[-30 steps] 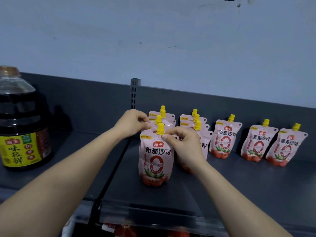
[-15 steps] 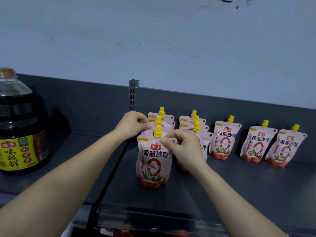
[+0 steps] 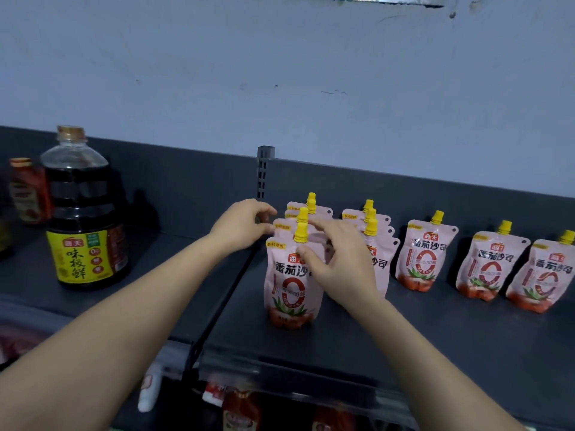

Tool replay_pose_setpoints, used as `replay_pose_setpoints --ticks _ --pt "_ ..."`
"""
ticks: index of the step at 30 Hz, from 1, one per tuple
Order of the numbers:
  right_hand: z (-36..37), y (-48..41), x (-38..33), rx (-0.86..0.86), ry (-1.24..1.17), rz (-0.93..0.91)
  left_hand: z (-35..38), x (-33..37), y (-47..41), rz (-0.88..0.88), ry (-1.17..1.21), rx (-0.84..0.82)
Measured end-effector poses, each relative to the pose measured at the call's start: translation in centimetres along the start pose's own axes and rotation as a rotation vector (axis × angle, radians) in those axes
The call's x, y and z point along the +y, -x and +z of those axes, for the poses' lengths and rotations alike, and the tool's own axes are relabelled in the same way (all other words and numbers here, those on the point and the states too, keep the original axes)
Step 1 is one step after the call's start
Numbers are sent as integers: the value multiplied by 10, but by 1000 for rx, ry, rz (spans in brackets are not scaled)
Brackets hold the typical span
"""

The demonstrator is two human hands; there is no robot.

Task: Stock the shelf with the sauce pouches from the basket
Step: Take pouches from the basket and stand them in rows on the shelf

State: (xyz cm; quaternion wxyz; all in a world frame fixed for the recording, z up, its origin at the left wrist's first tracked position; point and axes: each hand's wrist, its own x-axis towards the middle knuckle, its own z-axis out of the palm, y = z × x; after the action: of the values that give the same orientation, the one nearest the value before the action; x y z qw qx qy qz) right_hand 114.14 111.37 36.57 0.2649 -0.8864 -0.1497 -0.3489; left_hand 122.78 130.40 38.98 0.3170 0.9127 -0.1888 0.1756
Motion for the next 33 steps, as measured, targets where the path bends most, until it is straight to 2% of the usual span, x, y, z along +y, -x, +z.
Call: replay_pose_setpoints --ticks 3,6,11,18,23,33 --pt "2 1 -18 152 2 -137 -17 -2 21 -9 -131 35" --pt "7 4 -43 170 -18 -241 -38 -7 52 -29 -323 57" --pt "25 22 -92 3 -57 -376 -76 -20 127 -139 -652 47" --pt "68 62 -164 -384 -44 -520 -127 -40 258 -432 -1013 -12" --pt "101 95 -220 -577 -6 -628 -157 -53 354 -699 -1064 -95" --pt "181 166 -323 -786 -97 -769 -189 -107 503 -1082 -1018 -184"
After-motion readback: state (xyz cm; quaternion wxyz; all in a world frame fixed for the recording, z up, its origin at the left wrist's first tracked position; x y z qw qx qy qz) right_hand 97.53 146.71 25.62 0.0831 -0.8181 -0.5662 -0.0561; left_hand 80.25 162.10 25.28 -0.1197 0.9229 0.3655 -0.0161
